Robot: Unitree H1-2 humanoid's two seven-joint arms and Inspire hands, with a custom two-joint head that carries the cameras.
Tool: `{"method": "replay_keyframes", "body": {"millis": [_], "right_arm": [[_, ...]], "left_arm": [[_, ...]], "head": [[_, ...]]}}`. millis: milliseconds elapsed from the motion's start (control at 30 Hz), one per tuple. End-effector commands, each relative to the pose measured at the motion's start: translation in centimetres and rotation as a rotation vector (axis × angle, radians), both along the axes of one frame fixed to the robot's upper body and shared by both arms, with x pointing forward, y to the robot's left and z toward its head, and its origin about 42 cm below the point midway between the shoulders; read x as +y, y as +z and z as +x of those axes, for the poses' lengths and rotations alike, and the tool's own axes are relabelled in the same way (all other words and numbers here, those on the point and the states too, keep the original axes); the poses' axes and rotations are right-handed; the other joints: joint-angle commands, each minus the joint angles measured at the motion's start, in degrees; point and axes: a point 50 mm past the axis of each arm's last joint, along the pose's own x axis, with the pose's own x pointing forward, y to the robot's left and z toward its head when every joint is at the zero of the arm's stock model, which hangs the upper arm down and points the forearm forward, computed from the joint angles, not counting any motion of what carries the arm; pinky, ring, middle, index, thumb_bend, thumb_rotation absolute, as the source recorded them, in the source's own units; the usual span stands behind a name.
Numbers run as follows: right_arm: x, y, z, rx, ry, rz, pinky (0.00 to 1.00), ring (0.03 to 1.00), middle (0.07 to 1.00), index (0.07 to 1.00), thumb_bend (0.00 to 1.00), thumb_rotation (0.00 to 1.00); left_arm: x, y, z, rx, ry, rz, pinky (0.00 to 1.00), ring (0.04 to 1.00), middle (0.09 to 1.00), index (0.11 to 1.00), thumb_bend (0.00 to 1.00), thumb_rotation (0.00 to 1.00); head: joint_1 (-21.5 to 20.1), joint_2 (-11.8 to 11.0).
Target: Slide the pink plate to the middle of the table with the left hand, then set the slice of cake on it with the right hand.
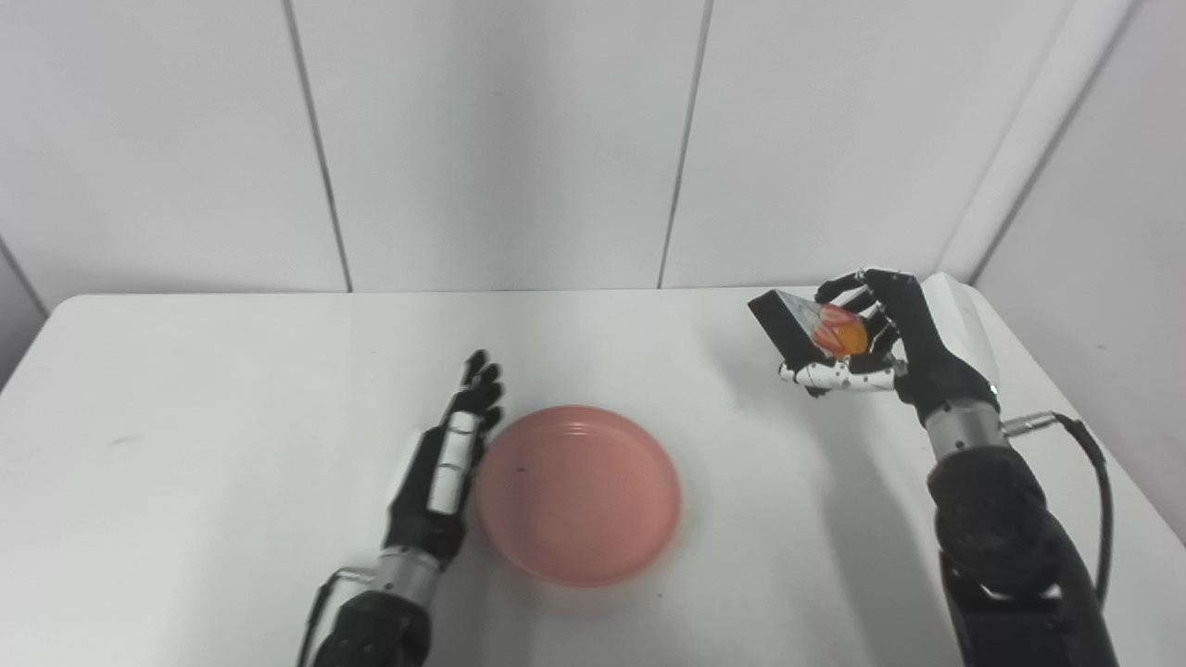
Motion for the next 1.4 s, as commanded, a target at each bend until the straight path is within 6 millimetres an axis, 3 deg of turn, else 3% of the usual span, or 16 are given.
{"method": "replay_keyframes", "body": {"millis": [0, 267, 467, 567, 833, 933, 1000, 1367], "right_arm": [[1.3, 1.6, -0.4, -0.103, 0.092, -0.019, 0.20, 0.264, 0.417, 0.524, 0.51, 0.00], [5.4, 0.6, -0.5, -0.097, 0.294, -0.036, 0.20, 0.266, 0.418, 0.524, 0.51, 0.00], [9.8, 0.1, -0.9, -0.062, 0.409, -0.067, 0.18, 0.259, 0.404, 0.517, 0.51, 0.00], [10.8, -0.7, -0.6, -0.050, 0.437, -0.093, 0.18, 0.250, 0.437, 0.499, 0.52, 0.00], [12.2, -4.8, 1.6, 0.058, 0.468, -0.173, 0.16, 0.227, 0.471, 0.483, 0.52, 0.00], [12.5, -6.2, 2.6, 0.086, 0.463, -0.209, 0.18, 0.255, 0.473, 0.483, 0.52, 0.00], [12.7, -6.9, 3.1, 0.088, 0.459, -0.243, 0.24, 0.316, 0.422, 0.509, 0.52, 0.00], [12.6, -7.5, 3.4, 0.087, 0.455, -0.338, 0.29, 0.377, 0.420, 0.530, 0.52, 0.00]], "left_arm": [[-0.6, -2.6, -1.2, 0.057, 0.019, -0.014, 1.00, 1.000, 1.000, 1.000, 0.59, 1.00], [-2.0, -2.9, -0.9, 0.038, 0.036, -0.011, 1.00, 1.000, 1.000, 1.000, 0.59, 1.00], [-2.2, -2.9, -0.8, 0.029, 0.030, -0.009, 1.00, 1.000, 1.000, 1.000, 0.60, 1.00], [-2.1, -2.8, -0.8, 0.030, 0.029, -0.012, 1.00, 1.000, 1.000, 1.000, 0.59, 1.00], [-1.9, -2.6, -1.0, 0.029, 0.018, 0.002, 1.00, 1.000, 1.000, 1.000, 0.60, 1.00], [-1.8, -2.5, -1.1, 0.033, 0.021, -0.010, 1.00, 1.000, 1.000, 1.000, 0.60, 1.00], [-1.7, -2.5, -1.1, 0.029, 0.027, -0.016, 1.00, 1.000, 1.000, 1.000, 0.58, 1.00], [-1.1, -2.2, -1.2, 0.028, 0.030, -0.021, 1.00, 1.000, 1.000, 1.000, 0.58, 1.00]], "head": [[0.98, -0.01], [4.61, 0.27], [4.15, 0.44], [3.52, 0.43], [2.42, 0.52], [1.50, 0.76], [1.18, 0.78], [-0.15, 1.05]]}}
